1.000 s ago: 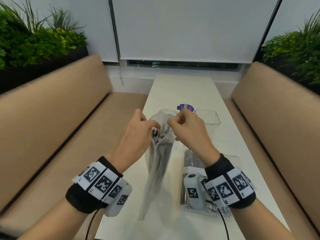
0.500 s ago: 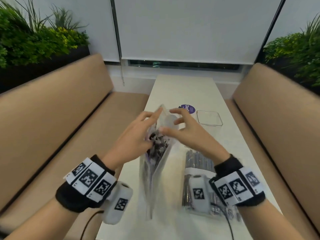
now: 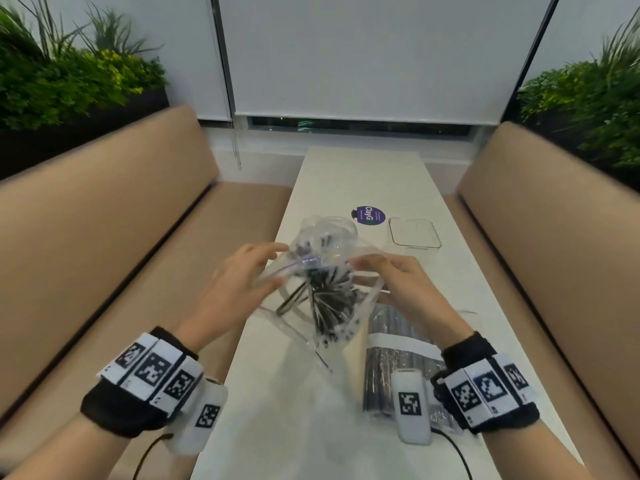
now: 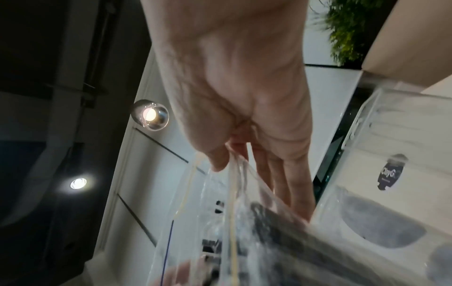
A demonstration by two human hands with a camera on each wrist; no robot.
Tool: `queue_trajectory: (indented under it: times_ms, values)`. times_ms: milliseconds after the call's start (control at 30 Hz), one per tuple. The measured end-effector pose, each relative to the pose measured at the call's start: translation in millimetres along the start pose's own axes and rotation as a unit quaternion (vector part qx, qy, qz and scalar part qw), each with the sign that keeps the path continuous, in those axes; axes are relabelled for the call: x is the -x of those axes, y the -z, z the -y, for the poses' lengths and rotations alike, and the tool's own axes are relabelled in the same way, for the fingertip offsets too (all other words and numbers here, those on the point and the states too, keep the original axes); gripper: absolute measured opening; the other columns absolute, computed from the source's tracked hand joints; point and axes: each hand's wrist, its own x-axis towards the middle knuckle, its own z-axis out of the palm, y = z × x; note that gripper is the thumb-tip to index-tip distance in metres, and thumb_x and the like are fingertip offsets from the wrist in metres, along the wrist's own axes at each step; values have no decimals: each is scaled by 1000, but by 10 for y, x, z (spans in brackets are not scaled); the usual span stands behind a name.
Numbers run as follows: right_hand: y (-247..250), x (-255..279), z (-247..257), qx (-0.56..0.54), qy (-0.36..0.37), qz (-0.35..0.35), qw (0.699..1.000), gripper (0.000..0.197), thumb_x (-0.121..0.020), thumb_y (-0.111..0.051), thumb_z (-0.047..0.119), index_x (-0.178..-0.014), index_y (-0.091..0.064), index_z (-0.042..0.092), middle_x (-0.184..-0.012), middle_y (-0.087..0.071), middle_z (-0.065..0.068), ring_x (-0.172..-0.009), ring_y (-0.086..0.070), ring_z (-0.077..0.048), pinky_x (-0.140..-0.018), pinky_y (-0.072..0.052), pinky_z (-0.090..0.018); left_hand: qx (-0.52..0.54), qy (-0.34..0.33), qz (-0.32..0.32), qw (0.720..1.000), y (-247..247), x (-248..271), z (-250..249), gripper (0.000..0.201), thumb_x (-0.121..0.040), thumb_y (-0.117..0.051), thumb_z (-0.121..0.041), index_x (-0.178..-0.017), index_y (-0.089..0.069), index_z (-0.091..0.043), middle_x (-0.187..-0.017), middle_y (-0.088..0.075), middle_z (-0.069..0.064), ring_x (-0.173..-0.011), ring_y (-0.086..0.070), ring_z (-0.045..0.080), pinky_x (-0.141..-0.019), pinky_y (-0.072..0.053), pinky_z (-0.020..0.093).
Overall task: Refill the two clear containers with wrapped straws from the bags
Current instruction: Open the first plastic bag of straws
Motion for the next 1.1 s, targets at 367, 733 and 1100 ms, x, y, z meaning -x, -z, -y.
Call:
queue_trajectory:
  times_ms: [367,733,1100]
  values:
    - [-17,-116,-330,243,108,-194,944,20,-98,-51,16,-86,-62,6,-84,-68,-12,-78,-60,-25,-62,-38,-21,410,219,46,884,-53,-75,-187,28,-102,-43,-18,-85,-63,-9,-73,-71,9,-64,-73,14,-62,-56,28]
    - [-197,-67,-50,-108,28,-46,993,14,-95,-55,10,-93,-69,13,-78,-75,-4,-69,-68,-14,-76,-52,-37,464,157,-8,872,117,-144,-214,17,-98,-44,-2,-97,-60,-5,-65,-71,3,-65,-70,19,-61,-58,27]
    - [-518,-34,-235,-223,19,-36,974,28,-102,-42,12,-113,-59,-8,-115,-70,-19,-103,-72,-25,-90,-57,-32,425,259,88,863,86,99,172,26,-103,-40,-18,-97,-63,-7,-76,-76,6,-67,-74,16,-64,-60,32]
